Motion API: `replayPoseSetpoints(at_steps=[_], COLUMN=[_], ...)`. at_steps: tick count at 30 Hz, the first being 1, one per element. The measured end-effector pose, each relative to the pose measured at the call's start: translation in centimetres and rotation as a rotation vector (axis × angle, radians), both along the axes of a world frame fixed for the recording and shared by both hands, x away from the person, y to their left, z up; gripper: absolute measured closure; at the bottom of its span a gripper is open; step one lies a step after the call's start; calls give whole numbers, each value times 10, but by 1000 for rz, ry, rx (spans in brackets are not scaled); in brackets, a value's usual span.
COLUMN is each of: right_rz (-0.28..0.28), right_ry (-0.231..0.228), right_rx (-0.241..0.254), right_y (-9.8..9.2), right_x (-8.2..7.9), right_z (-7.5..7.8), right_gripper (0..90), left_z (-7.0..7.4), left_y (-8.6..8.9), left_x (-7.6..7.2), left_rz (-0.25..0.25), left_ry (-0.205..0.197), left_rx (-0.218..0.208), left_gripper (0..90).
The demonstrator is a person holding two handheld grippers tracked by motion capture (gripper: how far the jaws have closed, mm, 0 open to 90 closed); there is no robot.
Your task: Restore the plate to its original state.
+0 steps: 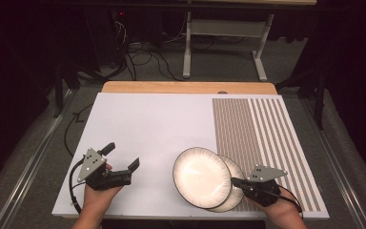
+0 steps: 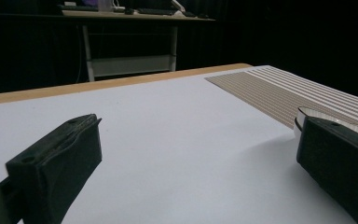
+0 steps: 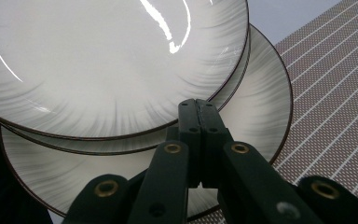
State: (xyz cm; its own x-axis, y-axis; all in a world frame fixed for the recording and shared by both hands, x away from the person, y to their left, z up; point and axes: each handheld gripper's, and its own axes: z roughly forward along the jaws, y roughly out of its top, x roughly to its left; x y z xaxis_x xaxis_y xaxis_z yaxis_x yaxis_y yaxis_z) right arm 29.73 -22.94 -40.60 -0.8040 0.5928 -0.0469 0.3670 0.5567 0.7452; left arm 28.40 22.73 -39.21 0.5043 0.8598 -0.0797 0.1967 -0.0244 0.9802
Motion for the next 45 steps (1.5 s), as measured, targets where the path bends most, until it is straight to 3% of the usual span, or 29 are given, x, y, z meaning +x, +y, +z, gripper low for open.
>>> replayPoseSetpoints(at_steps=[4,13,45], right_rz=[0,1,-7], right_ry=[1,3,5], right_rx=[0,-2,5], right_y=[0,-1,-3], right_x=[0,0,-1], right_z=[0,0,2], right_gripper=[900,900,900], left_z=[1,0,0], left_y=[-1,-2,-7], left_x=[-1,-1,-2], left_rz=[3,2,-17], left_ry=[-15,-4,-12], left_rx=[3,-15,9], left_gripper=[4,5,6])
